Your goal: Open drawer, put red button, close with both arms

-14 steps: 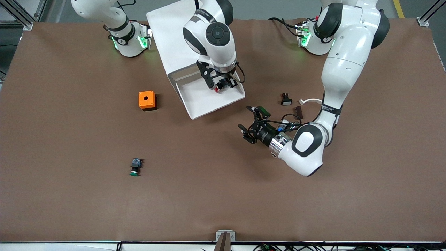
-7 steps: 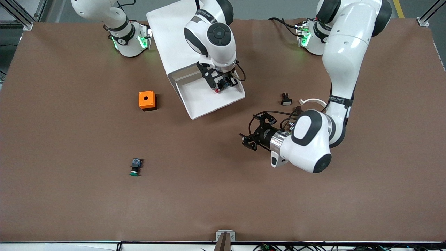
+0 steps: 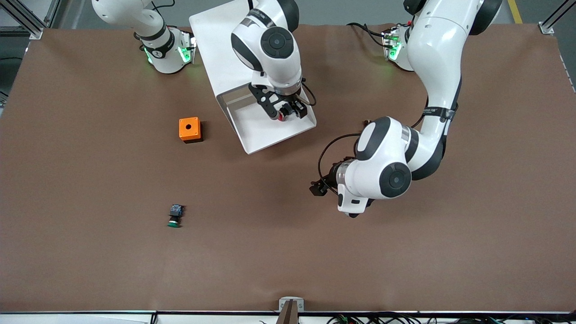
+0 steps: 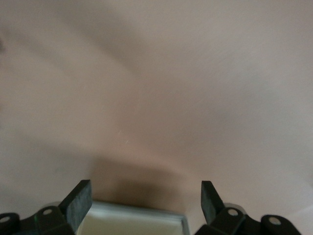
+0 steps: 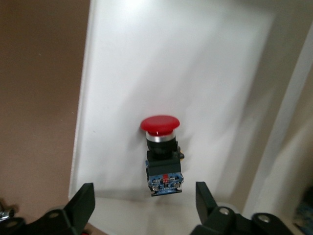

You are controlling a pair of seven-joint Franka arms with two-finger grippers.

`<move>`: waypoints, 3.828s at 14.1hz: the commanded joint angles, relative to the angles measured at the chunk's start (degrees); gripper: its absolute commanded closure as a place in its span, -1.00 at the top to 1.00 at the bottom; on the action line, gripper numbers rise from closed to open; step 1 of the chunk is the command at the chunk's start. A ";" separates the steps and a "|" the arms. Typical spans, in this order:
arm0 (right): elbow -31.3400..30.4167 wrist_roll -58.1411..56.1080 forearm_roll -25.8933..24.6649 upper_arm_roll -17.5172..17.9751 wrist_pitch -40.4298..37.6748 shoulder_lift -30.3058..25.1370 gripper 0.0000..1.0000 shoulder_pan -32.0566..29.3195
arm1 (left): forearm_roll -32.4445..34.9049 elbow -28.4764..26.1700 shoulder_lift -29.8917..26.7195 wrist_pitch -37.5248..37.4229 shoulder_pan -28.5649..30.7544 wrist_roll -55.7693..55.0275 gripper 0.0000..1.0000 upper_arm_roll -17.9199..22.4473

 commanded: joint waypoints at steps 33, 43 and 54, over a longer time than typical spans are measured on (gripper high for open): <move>13.20 -98.52 -12.32 0.37 -26.43 -9.77 1.00 -54.50 | 12.37 -13.64 -4.61 12.38 -22.66 -12.93 0.99 -1.97; 10.13 -95.88 -8.88 0.81 -31.90 -15.66 1.00 -54.76 | -1.62 -14.34 -3.64 12.29 -23.71 -14.68 0.99 -2.15; 7.92 -95.97 -9.67 1.08 -28.29 -18.39 1.00 -51.51 | -13.76 -15.22 -2.41 12.38 -23.54 -14.07 0.99 -2.15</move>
